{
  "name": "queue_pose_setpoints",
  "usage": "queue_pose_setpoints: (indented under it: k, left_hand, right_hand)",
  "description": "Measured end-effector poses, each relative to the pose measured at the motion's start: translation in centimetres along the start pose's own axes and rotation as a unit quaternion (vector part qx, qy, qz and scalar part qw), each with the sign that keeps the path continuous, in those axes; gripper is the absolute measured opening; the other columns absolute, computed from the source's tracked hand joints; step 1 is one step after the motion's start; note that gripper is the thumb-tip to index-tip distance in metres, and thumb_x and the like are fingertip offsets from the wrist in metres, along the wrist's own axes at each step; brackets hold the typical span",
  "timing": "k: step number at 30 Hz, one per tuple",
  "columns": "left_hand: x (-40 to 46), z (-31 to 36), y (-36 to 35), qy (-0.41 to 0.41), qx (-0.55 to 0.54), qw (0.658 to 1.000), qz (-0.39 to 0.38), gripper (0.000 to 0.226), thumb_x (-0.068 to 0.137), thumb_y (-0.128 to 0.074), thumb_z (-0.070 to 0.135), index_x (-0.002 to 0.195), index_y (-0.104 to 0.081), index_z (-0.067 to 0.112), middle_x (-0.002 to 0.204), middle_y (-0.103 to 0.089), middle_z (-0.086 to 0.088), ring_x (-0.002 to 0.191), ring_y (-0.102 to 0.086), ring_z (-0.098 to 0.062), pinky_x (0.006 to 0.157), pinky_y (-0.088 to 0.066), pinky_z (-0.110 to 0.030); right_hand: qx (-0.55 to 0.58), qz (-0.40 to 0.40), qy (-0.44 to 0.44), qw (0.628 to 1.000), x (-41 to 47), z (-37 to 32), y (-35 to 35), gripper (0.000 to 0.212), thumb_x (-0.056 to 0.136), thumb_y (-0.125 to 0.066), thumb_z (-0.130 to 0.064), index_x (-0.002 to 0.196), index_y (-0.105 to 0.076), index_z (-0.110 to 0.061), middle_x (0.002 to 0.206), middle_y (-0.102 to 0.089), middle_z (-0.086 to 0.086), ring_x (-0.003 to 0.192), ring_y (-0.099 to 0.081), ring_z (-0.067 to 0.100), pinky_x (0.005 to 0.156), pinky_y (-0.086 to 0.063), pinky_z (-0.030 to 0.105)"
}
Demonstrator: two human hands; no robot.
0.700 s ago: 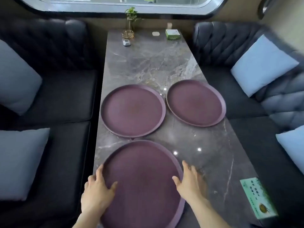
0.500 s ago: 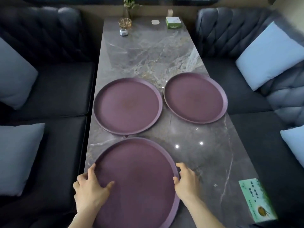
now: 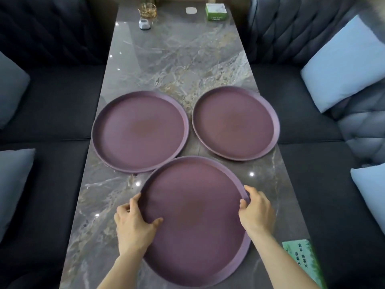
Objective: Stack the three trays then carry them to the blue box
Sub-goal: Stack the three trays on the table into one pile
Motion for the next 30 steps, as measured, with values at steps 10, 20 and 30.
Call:
queue_pose_setpoints:
  k: [10,20,30]
  left_hand:
    - [-1.3,2.4,-1.9,0.009,0.023,1.0,0.003,0.093,0.066,-0.084,0.044,0.144,-0.034,0.037,0.127,-0.04,-0.004,0.126,-0.037,-0.027,0.083,-0.049,-0.048]
    - [6.0,2.4,2.4,0.094,-0.096,0.988,0.08,0.064,0.086,-0.063,0.052,0.14,-0.043,0.025,0.128,-0.053,-0.006,0.113,-0.06,-0.03,0.092,-0.045,-0.048]
    - [17.8,0.2,7.3,0.203,-0.192,0.953,0.114,0.09,0.084,-0.072,0.042,0.155,-0.022,0.02,0.152,-0.032,-0.023,0.121,-0.052,-0.049,0.101,-0.041,-0.054]
  right_hand:
    - [-0.067,-0.038,-0.015,0.997,1.9,1.3,-0.7,0.064,0.092,-0.064,-0.036,0.15,-0.042,-0.021,0.122,-0.058,0.007,0.109,-0.061,0.027,0.081,-0.052,0.038]
    - [0.07,-0.015,0.105,0.992,6.2,-8.4,0.4,0.029,0.088,-0.068,-0.021,0.117,-0.07,-0.023,0.106,-0.067,-0.002,0.089,-0.07,0.022,0.075,-0.053,0.036]
    - [0.206,-0.217,0.003,0.954,10.1,-21.9,-8.7,0.064,0.09,-0.07,-0.026,0.149,-0.045,-0.02,0.147,-0.053,0.008,0.136,-0.051,0.025,0.114,-0.042,0.045]
Point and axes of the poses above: each hand's wrist, its own x-axis towards the middle knuckle, its own y-axis out of the back of the hand, z = x × y, the point moved 9 cm from there along x, towards the middle knuckle
